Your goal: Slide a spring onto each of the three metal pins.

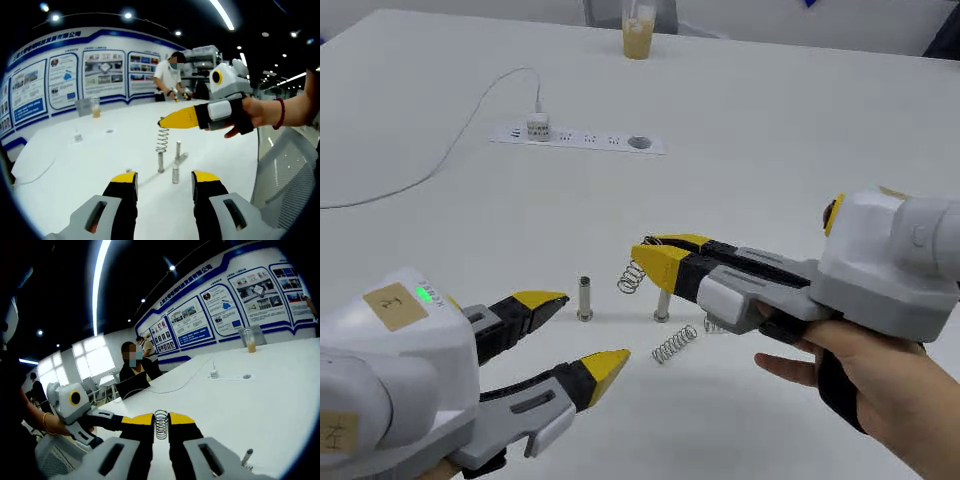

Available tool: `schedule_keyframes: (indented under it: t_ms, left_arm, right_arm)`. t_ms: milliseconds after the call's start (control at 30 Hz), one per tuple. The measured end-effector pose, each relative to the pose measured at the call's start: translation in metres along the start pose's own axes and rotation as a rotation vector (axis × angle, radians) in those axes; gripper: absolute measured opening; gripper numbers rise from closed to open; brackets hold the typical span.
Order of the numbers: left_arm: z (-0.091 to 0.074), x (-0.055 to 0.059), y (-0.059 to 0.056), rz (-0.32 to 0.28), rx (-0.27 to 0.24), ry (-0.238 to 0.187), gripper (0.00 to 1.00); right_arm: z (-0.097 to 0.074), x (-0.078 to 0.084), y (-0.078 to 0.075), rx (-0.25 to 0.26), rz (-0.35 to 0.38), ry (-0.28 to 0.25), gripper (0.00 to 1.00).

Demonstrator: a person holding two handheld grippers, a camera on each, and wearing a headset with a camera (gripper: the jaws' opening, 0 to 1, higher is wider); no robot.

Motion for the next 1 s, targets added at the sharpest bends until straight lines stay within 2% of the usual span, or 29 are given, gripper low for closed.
schedule_keyframes:
  t_ms: [300,367,533,667,767,1000]
  left_arm:
    - [-0.001,0.006,0.002,-0.023,-0.008,0.027,0.58]
    - [0.000,0.005,0.003,-0.051,-0.005,0.018,0.62]
    - [-0.001,0.009,0.008,-0.028,-0.032,0.043,0.67]
    - [-0.001,0.012,0.008,-0.053,-0.024,0.049,0.71]
    - [-0.001,0.012,0.007,-0.077,-0.018,0.049,0.75]
    - [0.000,0.012,0.007,-0.074,-0.026,0.053,0.83]
  right_arm:
    - [0.022,0.004,-0.002,0.008,-0.119,0.024,0.11]
    - [0.027,0.005,-0.004,0.011,-0.123,0.036,0.11]
    - [0.036,0.008,-0.009,0.029,-0.137,0.046,0.11]
    - [0.043,0.012,-0.015,0.045,-0.173,0.063,0.11]
    - [0.048,0.013,-0.018,0.050,-0.166,0.060,0.11]
    - [0.057,0.021,-0.024,0.067,-0.161,0.071,0.11]
Point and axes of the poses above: the centre of the closed fingertips' face, and the gripper's own axes: z roughly forward along the fingers, y roughly to its left, x roughly out of its underside, the point moved 5 cm from there along -z, roughly backward along the fingers, and after that the axes turned 4 degrees about z, right-handed, at the moved point
